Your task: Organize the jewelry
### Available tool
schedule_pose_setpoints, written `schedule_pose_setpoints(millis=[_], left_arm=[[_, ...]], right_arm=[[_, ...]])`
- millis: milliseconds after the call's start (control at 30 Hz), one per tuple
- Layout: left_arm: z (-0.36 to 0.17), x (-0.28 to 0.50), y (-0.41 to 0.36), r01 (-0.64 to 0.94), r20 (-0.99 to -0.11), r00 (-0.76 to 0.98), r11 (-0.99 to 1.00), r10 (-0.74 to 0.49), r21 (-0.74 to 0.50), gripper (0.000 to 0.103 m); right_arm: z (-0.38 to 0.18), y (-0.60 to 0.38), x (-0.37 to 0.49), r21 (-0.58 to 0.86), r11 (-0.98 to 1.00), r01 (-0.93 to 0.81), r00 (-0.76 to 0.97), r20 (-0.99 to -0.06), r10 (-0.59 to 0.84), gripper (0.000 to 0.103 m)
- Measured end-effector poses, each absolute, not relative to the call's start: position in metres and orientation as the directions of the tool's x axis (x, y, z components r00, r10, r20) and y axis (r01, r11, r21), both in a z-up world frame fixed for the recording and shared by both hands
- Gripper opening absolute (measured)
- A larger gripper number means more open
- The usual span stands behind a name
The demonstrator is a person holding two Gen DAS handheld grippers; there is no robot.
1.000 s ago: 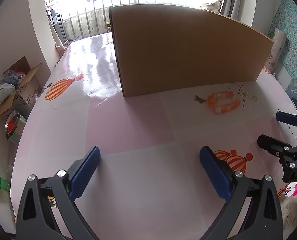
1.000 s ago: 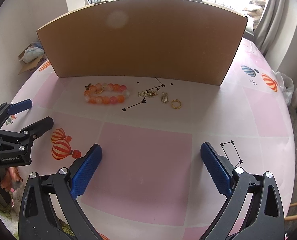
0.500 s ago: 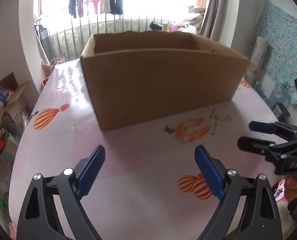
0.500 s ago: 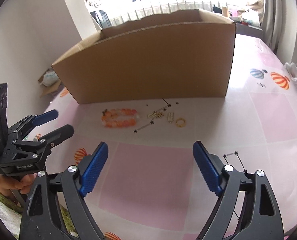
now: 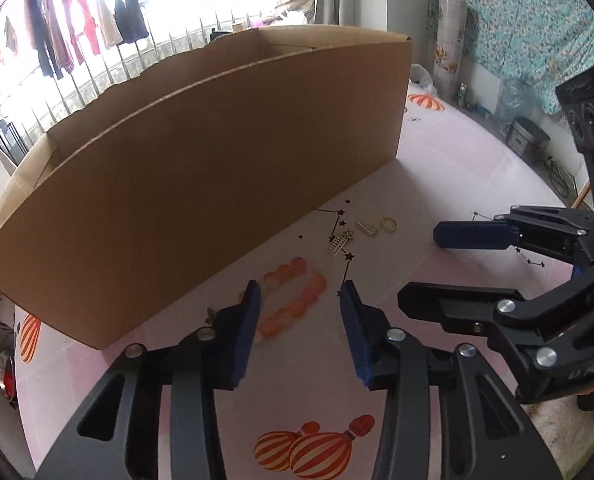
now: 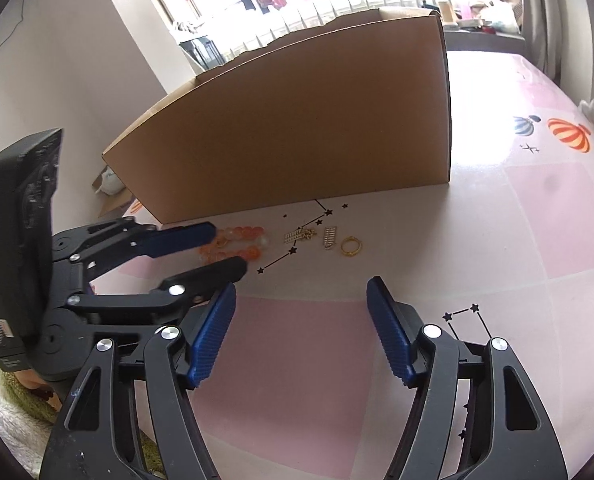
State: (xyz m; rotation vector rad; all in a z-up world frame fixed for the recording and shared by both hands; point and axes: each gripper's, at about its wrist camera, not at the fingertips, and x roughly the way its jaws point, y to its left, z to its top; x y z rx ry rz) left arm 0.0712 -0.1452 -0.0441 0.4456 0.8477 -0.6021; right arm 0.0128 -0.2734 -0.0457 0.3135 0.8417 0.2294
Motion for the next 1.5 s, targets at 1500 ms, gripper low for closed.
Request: schedule_pose_setpoints(millis=[1500], left_arm=[[-0.016, 0.067, -0.025, 0.413, -0.699, 0.635, 0.909, -0.328, -0.051, 0.040]], right_arm=[[-0.034, -0.257, 0.010, 0.312, 0.945, -0.095, 0.657, -0.694, 0.295, 0.057]])
